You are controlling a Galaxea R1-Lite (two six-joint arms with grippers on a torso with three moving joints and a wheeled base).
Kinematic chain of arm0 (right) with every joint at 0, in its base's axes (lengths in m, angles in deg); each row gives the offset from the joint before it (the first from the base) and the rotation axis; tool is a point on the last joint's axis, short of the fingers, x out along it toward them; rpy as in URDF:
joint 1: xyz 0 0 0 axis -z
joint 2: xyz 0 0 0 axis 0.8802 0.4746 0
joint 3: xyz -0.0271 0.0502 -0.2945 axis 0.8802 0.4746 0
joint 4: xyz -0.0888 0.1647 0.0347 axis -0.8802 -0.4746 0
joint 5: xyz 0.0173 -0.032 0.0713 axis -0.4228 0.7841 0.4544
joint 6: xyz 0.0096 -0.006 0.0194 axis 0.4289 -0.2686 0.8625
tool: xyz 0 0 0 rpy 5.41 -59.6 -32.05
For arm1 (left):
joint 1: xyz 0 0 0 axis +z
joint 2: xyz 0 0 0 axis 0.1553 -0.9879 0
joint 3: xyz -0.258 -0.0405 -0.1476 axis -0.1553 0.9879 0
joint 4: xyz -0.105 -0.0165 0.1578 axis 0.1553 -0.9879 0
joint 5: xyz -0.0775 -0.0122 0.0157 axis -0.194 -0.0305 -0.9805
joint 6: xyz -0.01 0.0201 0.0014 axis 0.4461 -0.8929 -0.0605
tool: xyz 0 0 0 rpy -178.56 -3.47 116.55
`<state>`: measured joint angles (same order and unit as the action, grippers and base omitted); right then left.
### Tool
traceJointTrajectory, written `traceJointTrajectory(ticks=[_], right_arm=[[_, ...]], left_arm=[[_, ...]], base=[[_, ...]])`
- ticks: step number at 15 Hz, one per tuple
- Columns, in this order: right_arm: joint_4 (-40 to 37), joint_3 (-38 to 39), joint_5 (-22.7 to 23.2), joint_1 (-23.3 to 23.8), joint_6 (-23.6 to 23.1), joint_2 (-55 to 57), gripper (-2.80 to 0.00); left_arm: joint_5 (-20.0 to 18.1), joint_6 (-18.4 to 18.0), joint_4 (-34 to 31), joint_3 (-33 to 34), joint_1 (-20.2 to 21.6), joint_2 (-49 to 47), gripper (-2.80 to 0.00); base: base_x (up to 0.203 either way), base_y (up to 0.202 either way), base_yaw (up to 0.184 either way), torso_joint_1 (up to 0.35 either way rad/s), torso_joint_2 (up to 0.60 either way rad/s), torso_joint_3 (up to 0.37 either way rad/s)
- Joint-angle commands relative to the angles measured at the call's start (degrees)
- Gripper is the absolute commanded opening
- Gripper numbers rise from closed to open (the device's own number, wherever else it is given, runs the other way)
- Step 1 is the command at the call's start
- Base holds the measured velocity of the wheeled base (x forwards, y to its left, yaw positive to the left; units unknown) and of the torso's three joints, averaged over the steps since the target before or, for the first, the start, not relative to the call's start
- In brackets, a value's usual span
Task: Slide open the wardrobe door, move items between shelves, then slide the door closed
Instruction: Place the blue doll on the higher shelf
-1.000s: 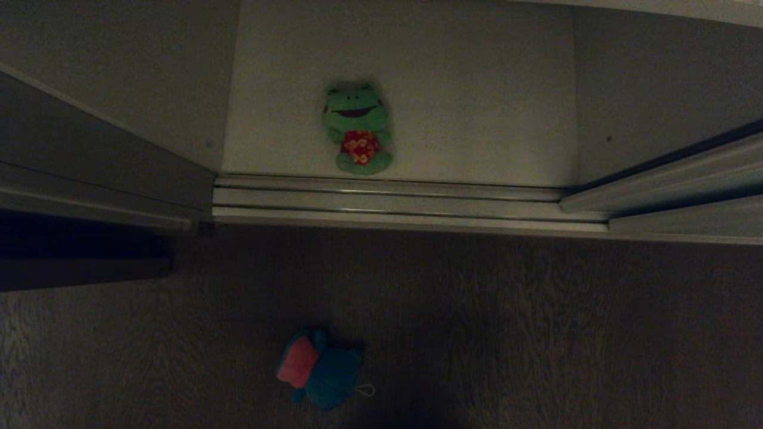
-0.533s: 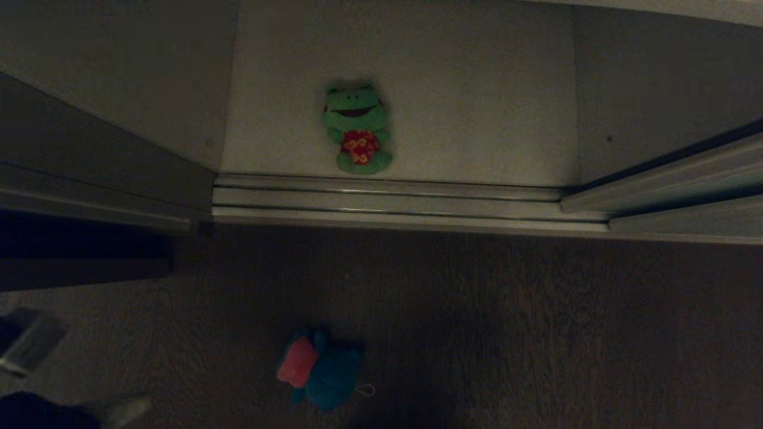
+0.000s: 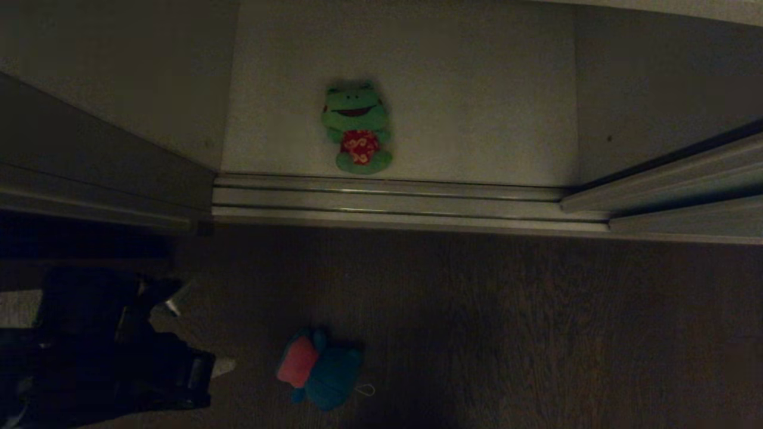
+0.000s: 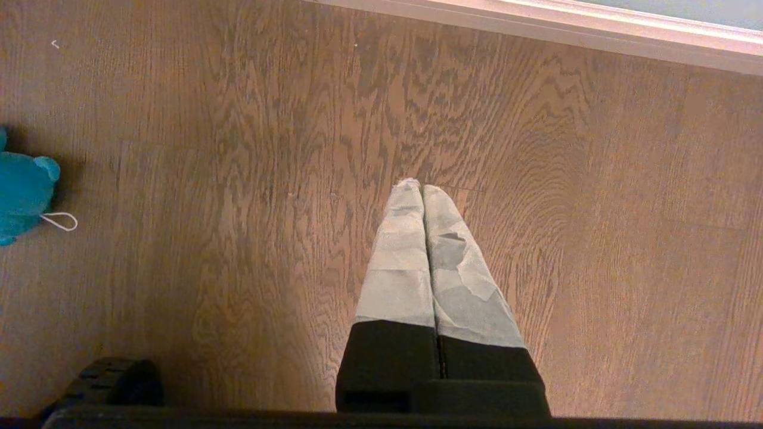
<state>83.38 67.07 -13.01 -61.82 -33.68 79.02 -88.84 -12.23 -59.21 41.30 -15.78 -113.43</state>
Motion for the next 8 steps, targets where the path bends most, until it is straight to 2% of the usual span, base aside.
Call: traceJointTrajectory(ticks=[1, 6, 8], right_arm=[[0.02, 0.0, 0.02, -0.02, -0.05, -0.15, -2.8], [0.02, 0.0, 0.02, -0.02, -0.05, -0.15, -2.8], [0.02, 0.0, 0.02, -0.02, -0.05, -0.06, -2.8]], left_arm=[[0.04, 0.86, 0.11, -3.18, -1.6, -8.77, -2.8], [1.99, 3.87, 0.84, -11.94, -2.88, -21.0, -2.8], [5.0, 4.17, 1.67, -15.26, -3.9, -25.87, -2.8]], base=[[0.0, 0.0, 0.0, 0.0, 0.0, 0.0], [0.0, 0.0, 0.0, 0.0, 0.0, 0.0], [0.0, 0.0, 0.0, 0.0, 0.0, 0.0]])
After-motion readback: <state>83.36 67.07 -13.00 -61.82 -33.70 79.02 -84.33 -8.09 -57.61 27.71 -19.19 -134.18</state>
